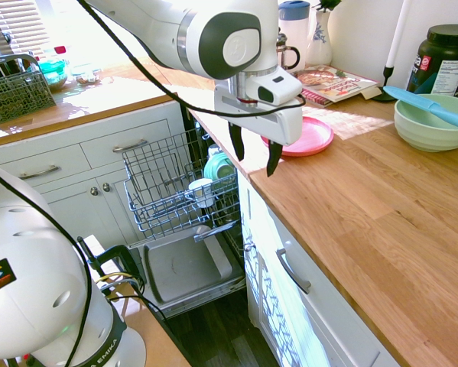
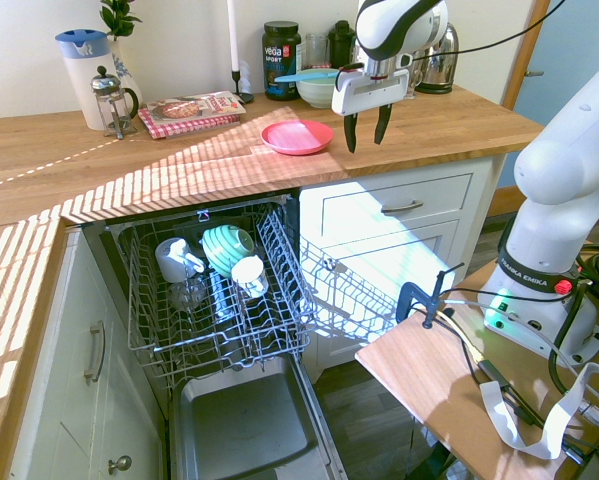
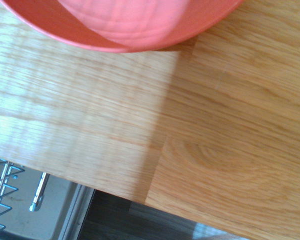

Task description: Put the plate in the dishwasher

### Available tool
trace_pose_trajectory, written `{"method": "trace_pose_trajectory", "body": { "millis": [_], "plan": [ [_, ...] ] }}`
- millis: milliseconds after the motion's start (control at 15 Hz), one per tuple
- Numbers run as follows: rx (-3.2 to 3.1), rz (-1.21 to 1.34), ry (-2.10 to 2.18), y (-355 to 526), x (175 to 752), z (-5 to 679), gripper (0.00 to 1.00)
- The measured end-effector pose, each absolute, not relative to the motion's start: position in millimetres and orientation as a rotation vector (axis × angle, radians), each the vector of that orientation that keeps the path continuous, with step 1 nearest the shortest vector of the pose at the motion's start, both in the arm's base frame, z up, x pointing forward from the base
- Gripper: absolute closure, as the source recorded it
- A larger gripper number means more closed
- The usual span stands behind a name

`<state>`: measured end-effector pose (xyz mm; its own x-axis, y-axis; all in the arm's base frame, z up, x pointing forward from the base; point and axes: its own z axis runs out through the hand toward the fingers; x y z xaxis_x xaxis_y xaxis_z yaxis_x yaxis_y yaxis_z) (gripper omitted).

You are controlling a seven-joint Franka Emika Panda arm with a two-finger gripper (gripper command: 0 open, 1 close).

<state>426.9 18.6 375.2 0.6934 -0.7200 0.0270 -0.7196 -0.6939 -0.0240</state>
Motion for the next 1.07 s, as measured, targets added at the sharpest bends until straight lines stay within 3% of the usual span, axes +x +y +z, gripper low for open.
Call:
{"method": "trace_pose_trajectory", "body": {
  "millis": [667, 733, 1067],
  "plan": [
    [-2.470, -0.218, 1.348, -44, 495, 365, 0.00],
    [-2.431, -0.219, 1.345, -48, 503, 357, 1.00],
    [-2.345, -0.206, 1.328, -53, 536, 332, 1.00]
  ]
}}
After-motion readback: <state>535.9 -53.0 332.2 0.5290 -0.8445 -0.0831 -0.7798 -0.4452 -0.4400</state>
